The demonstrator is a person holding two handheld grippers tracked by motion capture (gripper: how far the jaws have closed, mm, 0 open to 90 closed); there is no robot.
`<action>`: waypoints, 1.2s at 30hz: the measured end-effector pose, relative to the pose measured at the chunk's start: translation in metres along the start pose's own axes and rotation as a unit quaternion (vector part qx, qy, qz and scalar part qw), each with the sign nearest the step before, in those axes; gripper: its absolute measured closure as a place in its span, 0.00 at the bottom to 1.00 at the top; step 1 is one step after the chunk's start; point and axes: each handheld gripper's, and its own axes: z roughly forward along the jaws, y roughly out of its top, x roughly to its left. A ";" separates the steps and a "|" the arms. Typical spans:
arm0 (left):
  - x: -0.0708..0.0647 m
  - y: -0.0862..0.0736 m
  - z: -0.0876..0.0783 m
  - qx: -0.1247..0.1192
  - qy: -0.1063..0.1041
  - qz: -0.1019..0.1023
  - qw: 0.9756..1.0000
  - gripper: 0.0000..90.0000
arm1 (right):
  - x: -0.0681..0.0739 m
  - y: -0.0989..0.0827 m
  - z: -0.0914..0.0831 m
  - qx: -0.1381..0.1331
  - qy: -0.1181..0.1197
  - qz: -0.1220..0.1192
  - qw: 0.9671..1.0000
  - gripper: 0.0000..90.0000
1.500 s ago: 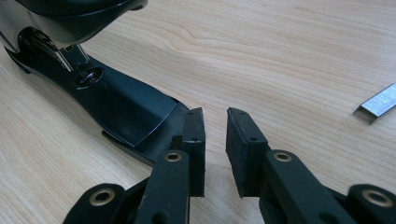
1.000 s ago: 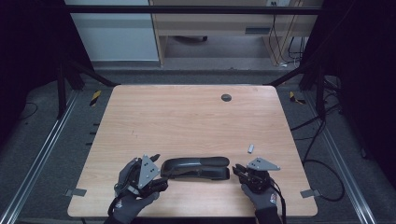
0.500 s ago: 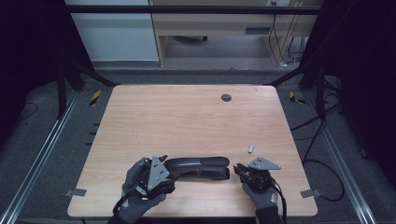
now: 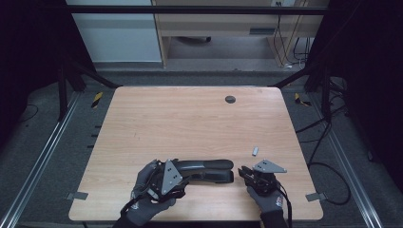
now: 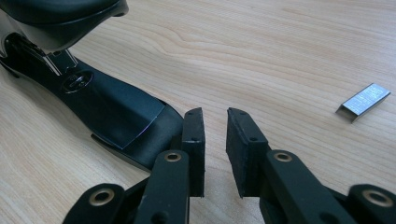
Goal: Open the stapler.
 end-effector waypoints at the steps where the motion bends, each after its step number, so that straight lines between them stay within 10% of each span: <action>1: -0.001 0.001 0.001 0.001 0.000 0.003 1.000 0.35 | 0.000 0.000 0.000 0.000 -0.001 -0.002 1.000 0.86; 36: -0.038 0.032 0.037 0.033 0.014 0.132 0.991 0.35 | -0.005 -0.001 -0.004 -0.001 -0.006 0.007 1.000 0.97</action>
